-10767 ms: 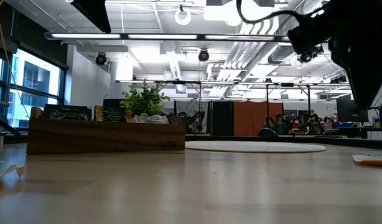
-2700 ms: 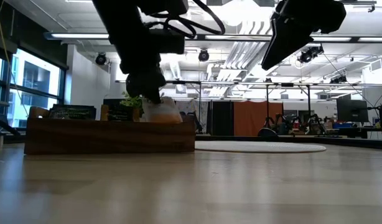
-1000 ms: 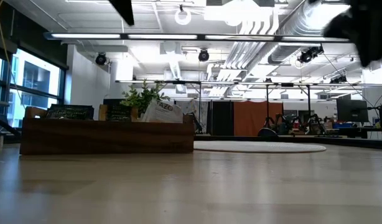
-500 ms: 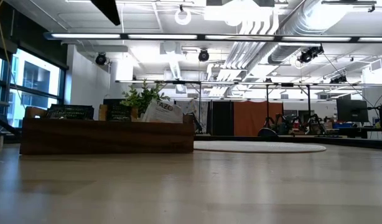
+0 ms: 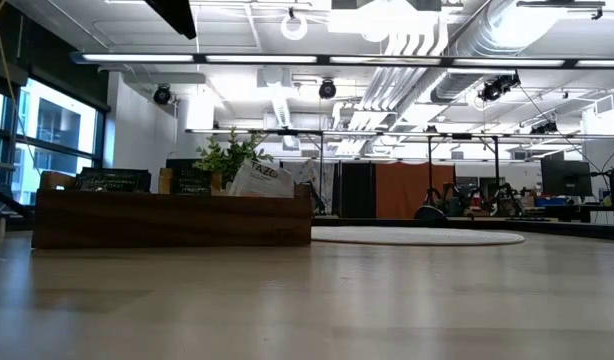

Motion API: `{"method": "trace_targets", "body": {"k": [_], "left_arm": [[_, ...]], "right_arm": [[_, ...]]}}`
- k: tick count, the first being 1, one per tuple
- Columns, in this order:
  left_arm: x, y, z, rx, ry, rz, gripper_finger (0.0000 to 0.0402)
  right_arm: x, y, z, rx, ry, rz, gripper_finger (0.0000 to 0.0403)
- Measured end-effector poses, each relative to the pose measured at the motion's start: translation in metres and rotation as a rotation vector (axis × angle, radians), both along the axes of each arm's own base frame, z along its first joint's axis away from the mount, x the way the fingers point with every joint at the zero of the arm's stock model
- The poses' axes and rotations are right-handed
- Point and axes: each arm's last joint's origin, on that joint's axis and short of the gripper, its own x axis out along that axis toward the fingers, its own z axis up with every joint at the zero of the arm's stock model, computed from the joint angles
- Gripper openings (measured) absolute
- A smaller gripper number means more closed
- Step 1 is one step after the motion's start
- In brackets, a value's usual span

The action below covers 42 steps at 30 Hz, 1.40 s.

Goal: Pick & Place Tea
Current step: Put the orange tea bag into the right section of the wooden organizer

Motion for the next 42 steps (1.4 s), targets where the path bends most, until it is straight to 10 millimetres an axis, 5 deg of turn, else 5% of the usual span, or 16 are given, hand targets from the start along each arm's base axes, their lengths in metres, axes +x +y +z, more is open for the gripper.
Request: {"method": "trace_targets", "body": {"k": [8,14,19,21,25,31,35,42], "left_arm": [[0.0,0.0,0.0,0.016,-0.006,0.0,0.0195],[0.0,0.002,0.008,0.077,-0.058,0.003,0.0195],[-0.001,0.003,0.015,0.108,-0.096,0.006,0.0195],[-0.001,0.003,0.015,0.116,-0.099,0.006,0.0195],[-0.001,0.003,0.016,0.127,-0.08,-0.009,0.0195],[-0.001,0.003,0.016,0.133,-0.07,-0.016,0.0195],[-0.001,0.003,0.016,0.142,-0.054,-0.028,0.0195],[-0.001,0.003,0.015,0.135,-0.051,-0.029,0.0195]], "right_arm": [[0.009,0.01,0.009,-0.016,-0.075,-0.029,0.0016],[0.046,0.021,0.04,-0.167,-0.483,0.0,0.0031],[0.089,0.009,0.08,-0.71,-1.05,-0.109,0.0007],[0.111,-0.001,0.092,-0.854,-1.138,-0.126,0.0007],[0.162,-0.027,0.095,-0.774,-1.243,-0.017,0.0014],[0.218,-0.069,0.078,-0.829,-1.216,0.007,0.0006],[0.245,-0.077,0.058,-0.743,-1.147,0.117,0.0006],[0.259,-0.079,0.039,-0.799,-0.947,0.194,0.0005]]}}
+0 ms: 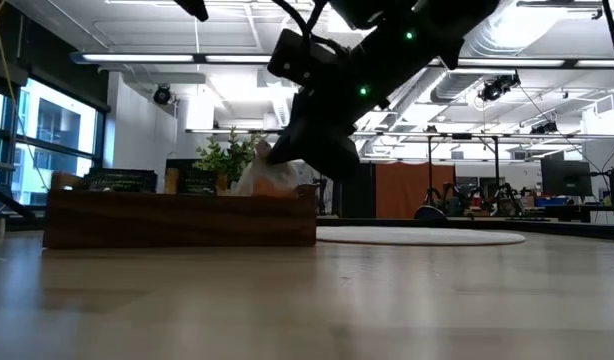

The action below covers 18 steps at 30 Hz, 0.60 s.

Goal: Pick & Place Tea
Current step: Put the orange tea bag into the right section of the wooden organizer

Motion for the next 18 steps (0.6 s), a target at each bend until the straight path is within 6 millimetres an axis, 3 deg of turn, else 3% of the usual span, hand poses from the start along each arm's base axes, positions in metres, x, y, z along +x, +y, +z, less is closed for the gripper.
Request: {"method": "trace_targets", "body": {"k": [13,18], "left_arm": [[0.0,-0.0001,-0.0001,0.004,0.019,-0.011,0.0195],[0.0,-0.0001,-0.0001,0.001,0.015,-0.008,0.0195]], "right_arm": [[-0.0001,0.0023,-0.001,0.013,0.089,0.093,0.0011],[0.0001,0.0031,-0.0008,0.023,0.083,0.098,0.004]]}}
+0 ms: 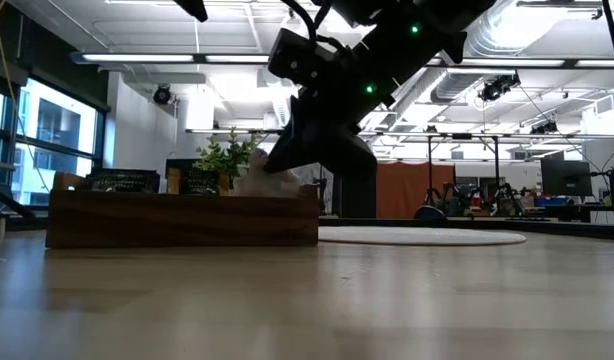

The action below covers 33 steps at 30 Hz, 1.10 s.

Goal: Pick & Place Tea
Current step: Put the orange tea bag into the right section of the wooden organizer, then adjust the orange tea bag in the wooden organizer

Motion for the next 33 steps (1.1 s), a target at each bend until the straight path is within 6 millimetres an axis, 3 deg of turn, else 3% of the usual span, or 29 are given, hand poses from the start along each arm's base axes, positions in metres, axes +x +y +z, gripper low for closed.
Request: {"method": "trace_targets", "body": {"k": [8,14,18,24,33], "left_arm": [[0.0,0.0,0.0,-0.005,0.007,-0.003,0.0195],[0.0,0.0,0.0,-0.004,0.009,-0.004,0.0195],[0.0,0.0,0.0,-0.004,0.008,-0.004,0.0195],[0.0,0.0,0.0,-0.012,0.011,-0.004,0.0195],[0.0,0.0,0.0,-0.005,0.009,-0.004,0.0195]], "right_arm": [[-0.003,0.008,0.006,-0.017,-0.017,-0.003,0.0125],[-0.009,0.009,0.032,-0.004,-0.078,0.0,0.0158],[-0.008,-0.017,0.047,0.044,-0.118,-0.038,0.016],[-0.003,-0.068,0.035,0.325,-0.072,0.023,0.0161],[-0.002,-0.085,0.031,0.367,-0.05,0.057,0.0161]]}}
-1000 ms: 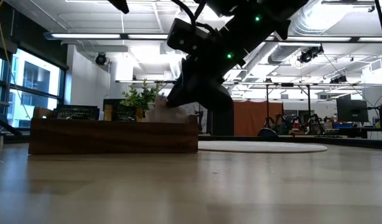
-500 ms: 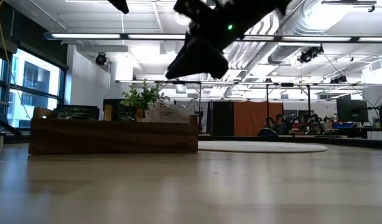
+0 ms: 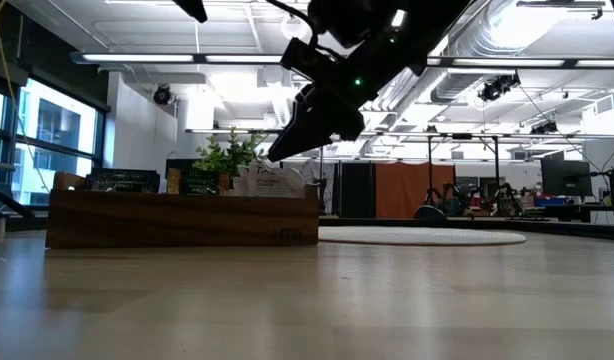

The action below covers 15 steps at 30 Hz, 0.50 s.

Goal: Pick & Place Tea
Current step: Adjust the orange tea bag in the wooden organizer

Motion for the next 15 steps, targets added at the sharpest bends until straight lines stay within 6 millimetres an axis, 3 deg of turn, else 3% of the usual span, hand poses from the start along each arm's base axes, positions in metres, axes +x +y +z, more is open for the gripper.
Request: {"method": "trace_targets", "body": {"k": [9,15], "left_arm": [[0.0,0.0,0.0,-0.004,0.002,0.0,0.0195],[0.0,0.0,0.0,-0.005,0.003,-0.001,0.0195]], "right_arm": [[0.004,-0.002,-0.019,-0.026,0.051,-0.036,0.0161],[0.004,-0.003,-0.018,-0.033,0.041,-0.056,0.0139]]}}
